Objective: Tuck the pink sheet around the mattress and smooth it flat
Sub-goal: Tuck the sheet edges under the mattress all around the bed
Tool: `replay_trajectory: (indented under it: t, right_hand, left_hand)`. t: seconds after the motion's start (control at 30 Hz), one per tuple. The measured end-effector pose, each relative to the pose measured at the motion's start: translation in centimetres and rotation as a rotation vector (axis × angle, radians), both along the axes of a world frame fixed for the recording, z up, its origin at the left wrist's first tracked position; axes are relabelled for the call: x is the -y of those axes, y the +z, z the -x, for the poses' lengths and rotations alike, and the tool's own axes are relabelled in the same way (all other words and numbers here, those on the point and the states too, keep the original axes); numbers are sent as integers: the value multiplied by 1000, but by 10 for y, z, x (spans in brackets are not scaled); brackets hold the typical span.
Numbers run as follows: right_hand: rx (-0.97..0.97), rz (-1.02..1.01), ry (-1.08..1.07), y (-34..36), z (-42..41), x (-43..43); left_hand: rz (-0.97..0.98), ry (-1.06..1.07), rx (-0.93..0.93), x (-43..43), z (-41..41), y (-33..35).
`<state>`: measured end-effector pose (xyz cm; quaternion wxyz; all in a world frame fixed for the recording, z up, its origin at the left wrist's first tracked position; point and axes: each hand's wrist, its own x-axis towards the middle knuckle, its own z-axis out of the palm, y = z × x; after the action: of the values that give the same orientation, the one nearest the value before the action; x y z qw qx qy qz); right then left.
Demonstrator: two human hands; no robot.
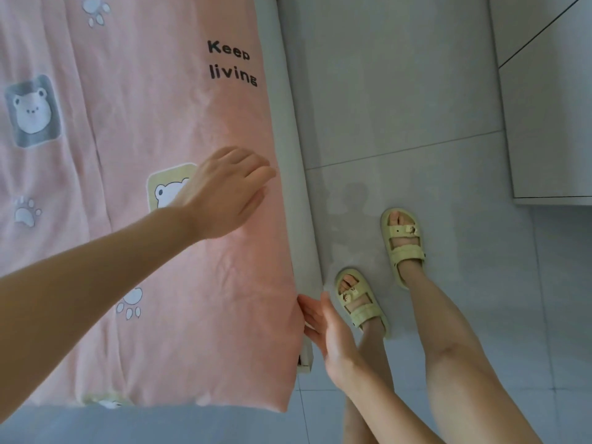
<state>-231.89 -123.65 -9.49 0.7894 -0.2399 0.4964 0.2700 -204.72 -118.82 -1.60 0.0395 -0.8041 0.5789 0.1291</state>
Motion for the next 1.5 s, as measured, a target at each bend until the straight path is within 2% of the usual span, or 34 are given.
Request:
replay_trajectory:
  t: [0.2,0.33,0.43,0.53,0.67,0.8,0.9,0.97,1.03,1.1,1.2,1.4,1.5]
  right_hand:
    - [58,-230,70,-3,-30,-20]
    - [3,-184,132,-20,-45,-21]
    - [-55,69,313,-25,-43,-11]
    - [-5,343,475,-12,-31,-1]
    - [246,629,777,16,-17,9]
    - [507,745,1157,49,-31,11]
    - [611,851,1413,61,-41,3]
    - [647,945,1555,67,-44,-3]
    - [655,1014,1624,73,-45,-8]
    - [671,1082,1660,73,-45,-11]
    - [672,1121,1657,67,-41,-13]
    - [663,1125,1685,59,-41,-7]
    - [631,1111,1752,60,-43,-10]
  left_hand:
    - [107,170,1,-28,24,3]
    - [213,527,68,-64,56,4]
    - [208,822,87,-98,96,5]
    - [172,1130,63,-126,138,4]
    - [139,1601,-7,-133,189,2]
    - [176,2001,-13,-118,230,1]
    - [270,2341,-45,-105,259,-1]
    - [369,2629,-204,-98,278,-10]
    - [549,2840,-503,-91,295,-20]
    - [714,2903,-683,-83,305,-27]
    - [771,2865,-599,-78,314,-34]
    - [698,2697,-470,-78,332,-34]
    - [488,2686,-564,-62,359,-41]
